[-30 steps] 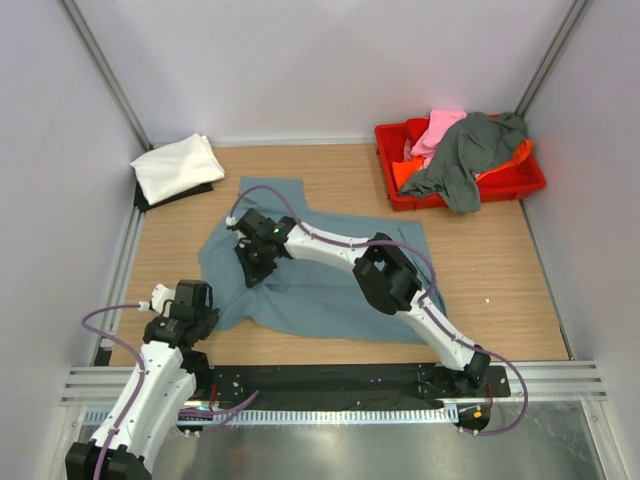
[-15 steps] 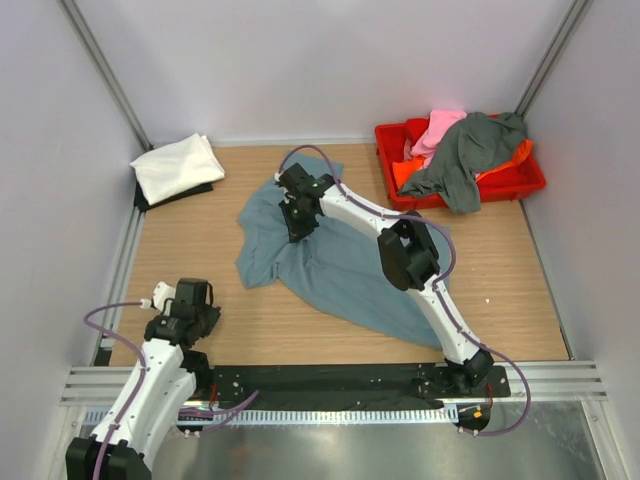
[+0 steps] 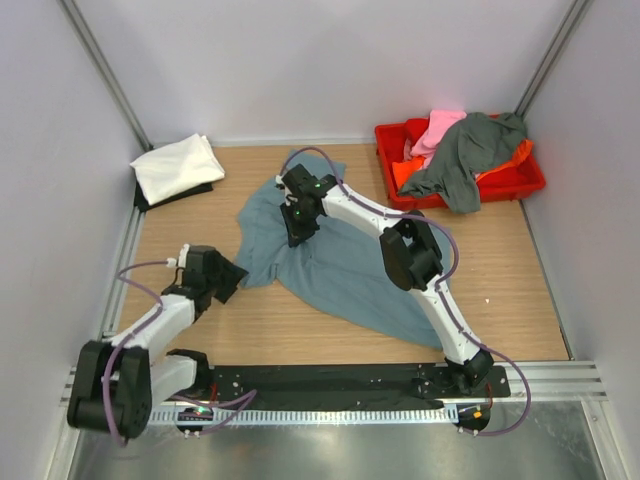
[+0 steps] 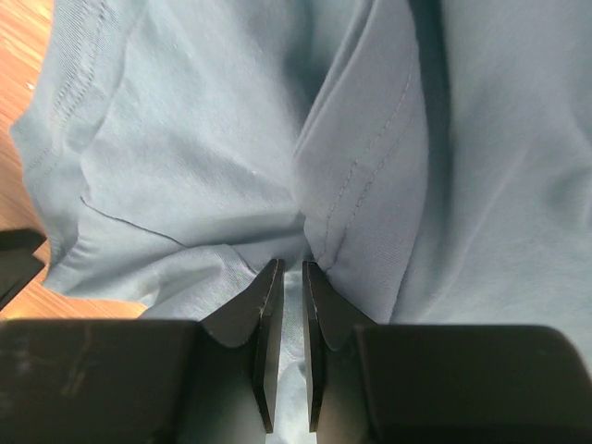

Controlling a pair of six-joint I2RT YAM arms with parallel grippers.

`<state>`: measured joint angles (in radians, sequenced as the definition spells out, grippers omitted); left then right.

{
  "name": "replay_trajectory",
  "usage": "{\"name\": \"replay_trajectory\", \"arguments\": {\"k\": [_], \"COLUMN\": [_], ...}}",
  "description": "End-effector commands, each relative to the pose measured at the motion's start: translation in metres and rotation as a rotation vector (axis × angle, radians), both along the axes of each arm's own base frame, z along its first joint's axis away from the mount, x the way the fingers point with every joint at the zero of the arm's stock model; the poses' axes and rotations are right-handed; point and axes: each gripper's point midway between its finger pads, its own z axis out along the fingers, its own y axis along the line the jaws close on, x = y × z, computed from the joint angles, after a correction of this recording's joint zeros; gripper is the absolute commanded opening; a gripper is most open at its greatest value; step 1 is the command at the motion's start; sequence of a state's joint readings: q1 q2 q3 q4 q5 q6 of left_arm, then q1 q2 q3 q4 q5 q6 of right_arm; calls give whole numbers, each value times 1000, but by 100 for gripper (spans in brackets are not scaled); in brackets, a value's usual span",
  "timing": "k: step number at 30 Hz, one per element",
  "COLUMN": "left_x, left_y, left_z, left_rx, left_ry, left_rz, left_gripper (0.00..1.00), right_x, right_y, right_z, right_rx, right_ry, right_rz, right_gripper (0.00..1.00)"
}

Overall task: Fold and stack the t-shirts
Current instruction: Fold the tshirt

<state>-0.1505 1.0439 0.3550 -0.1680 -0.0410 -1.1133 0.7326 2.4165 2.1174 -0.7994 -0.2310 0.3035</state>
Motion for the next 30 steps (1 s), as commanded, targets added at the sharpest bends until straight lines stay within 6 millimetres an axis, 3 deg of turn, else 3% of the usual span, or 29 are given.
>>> {"name": "replay_trajectory", "arguments": {"k": [1, 5, 7, 8, 9, 12, 13, 14, 17, 20, 25, 30], "left_x": [23, 29, 29, 29, 29, 20, 25, 8, -1, -9, -24, -30], "left_y": [-20, -25, -28, -28, -28, -12, -5, 3, 29, 42, 65, 69], "left_z": [-4, -11, -12, -12, -11, -16, -3, -9, 7, 17, 24, 29], "left_rx": [-47, -50, -43, -39, -35, 33, 60, 93, 124, 109, 154, 159], "left_ry": [-49, -55, -53, -55, -57, 16, 12, 97, 110, 105, 137, 144], "left_rz": [-78, -82, -96, -99, -99, -51, -37, -29, 37, 54, 80, 102], "left_gripper": [55, 46, 25, 5, 0, 0, 0, 0, 0, 0, 0, 0], "right_x": [0, -2, -2, -2, -2, 2, 4, 9, 24, 35, 61, 83], "right_y": [9, 7, 6, 6, 5, 2, -1, -5, -13, -20, -46, -84], "right_z": [35, 31, 29, 28, 27, 27, 27, 28, 36, 40, 44, 47], "right_rx": [77, 68, 64, 61, 60, 61, 58, 61, 72, 60, -9, -98], "right_ry": [-36, -33, -31, -27, -27, -31, -31, -33, -48, -67, -130, -171], "right_rz": [14, 21, 22, 22, 22, 17, 11, 1, -22, -39, -103, -191], "right_gripper": [20, 20, 20, 20, 20, 20, 20, 20, 20, 20, 20, 20]}}
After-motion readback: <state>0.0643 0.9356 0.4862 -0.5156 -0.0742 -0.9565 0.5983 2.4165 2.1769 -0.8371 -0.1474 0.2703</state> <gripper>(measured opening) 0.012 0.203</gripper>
